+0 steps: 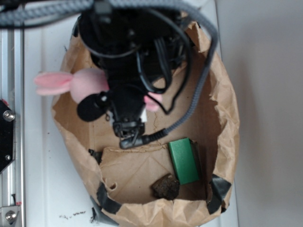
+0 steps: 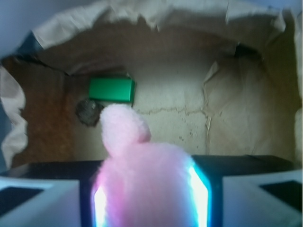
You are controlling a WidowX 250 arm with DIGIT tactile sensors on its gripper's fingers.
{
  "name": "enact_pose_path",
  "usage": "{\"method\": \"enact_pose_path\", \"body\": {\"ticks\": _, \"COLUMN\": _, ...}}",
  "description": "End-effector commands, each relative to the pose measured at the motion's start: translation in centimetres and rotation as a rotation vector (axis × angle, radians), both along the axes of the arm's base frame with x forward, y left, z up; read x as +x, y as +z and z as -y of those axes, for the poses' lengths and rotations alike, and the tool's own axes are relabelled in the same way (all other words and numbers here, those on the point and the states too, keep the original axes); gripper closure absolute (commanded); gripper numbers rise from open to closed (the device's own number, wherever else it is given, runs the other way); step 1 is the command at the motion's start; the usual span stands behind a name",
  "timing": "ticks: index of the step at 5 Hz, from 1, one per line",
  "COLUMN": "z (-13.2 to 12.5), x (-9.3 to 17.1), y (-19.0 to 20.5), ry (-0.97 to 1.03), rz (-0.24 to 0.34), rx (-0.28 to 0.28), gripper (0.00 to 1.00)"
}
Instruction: Grab the pink bunny.
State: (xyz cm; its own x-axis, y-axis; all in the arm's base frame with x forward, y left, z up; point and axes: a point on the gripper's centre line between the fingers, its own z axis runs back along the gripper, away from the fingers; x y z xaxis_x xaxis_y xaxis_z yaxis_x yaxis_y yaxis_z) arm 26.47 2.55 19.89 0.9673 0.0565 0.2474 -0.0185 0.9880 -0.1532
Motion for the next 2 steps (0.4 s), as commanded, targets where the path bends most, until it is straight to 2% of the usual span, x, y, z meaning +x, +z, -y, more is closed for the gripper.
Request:
{"method": "enact_pose_path", "body": {"ticks": 1, "z": -0.97, "x": 1.72, "y": 1.35, "ry": -0.018, "rz": 0.059, "rx": -0.005, "gripper": 1.0}}
{"method": "enact_pose_path", "body": {"ticks": 2, "z": -1.33, "x": 1.19, "y": 1.05, "ry": -0.038, "rz": 0.073, "rx": -0.032, "gripper": 1.0}}
